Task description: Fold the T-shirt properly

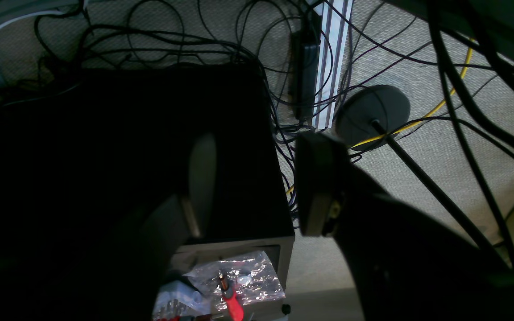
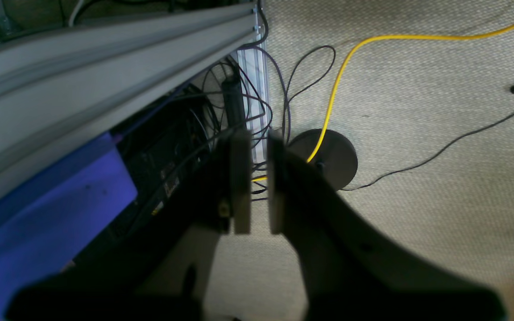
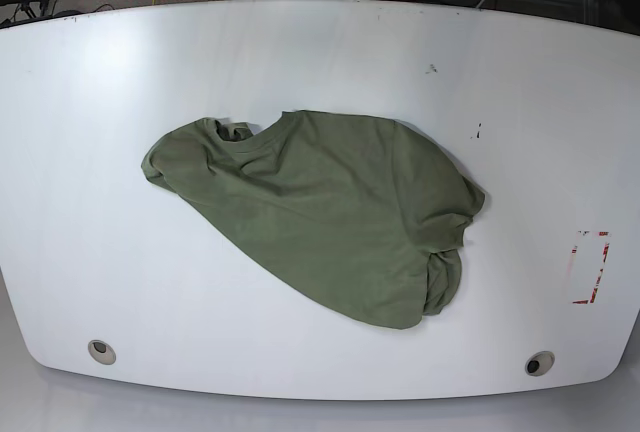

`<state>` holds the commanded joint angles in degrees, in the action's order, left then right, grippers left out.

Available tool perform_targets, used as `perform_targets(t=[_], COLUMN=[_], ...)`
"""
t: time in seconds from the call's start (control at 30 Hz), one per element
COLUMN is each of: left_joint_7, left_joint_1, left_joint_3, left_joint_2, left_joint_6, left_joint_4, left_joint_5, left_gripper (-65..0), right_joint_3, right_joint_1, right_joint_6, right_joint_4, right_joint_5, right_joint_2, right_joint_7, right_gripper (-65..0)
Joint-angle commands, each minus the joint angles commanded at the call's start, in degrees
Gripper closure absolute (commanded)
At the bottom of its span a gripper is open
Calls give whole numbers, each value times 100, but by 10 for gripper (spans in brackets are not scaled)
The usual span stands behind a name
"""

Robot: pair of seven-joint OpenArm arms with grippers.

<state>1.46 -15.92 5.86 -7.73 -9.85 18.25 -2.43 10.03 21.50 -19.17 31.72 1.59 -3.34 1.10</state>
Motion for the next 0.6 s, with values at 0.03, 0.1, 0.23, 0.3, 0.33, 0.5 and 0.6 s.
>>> perform_targets(t=[0.03, 0.1, 0.23, 0.3, 0.33, 0.5, 0.6], left_joint_7=[4, 17, 28, 37, 42, 39, 39], left_joint_1=[-18, -50, -110, -150, -174, -404, -570], left_joint_3=[-6, -11, -11, -13, -13, -34, -52], left_joint_2=[3, 8, 5, 12, 17, 9, 1], left_joint_6=[0, 1, 7, 9, 5, 14, 17], left_joint_4=[18, 51, 154, 203, 227, 627, 917], left_joint_5=[5, 10, 9, 3, -4, -5, -9], left_gripper=[-260, -260, -259, -259, -259, -257, -256], right_joint_3=[-1, 3, -2, -1, 0, -7, -8], right_joint_1=[5, 25, 67, 96, 113, 273, 387], right_joint_6=[-2, -4, 4, 4, -2, -8, 0], right_joint_4=[6, 20, 64, 89, 103, 346, 526], right_joint_5=[-4, 0, -8, -5, 0, -7, -19], right_joint_2=[3, 8, 7, 7, 9, 4, -5], right_joint_7=[8, 16, 22, 22, 20, 8, 0], right_gripper=[-57, -57, -57, -57, -57, -58, -60])
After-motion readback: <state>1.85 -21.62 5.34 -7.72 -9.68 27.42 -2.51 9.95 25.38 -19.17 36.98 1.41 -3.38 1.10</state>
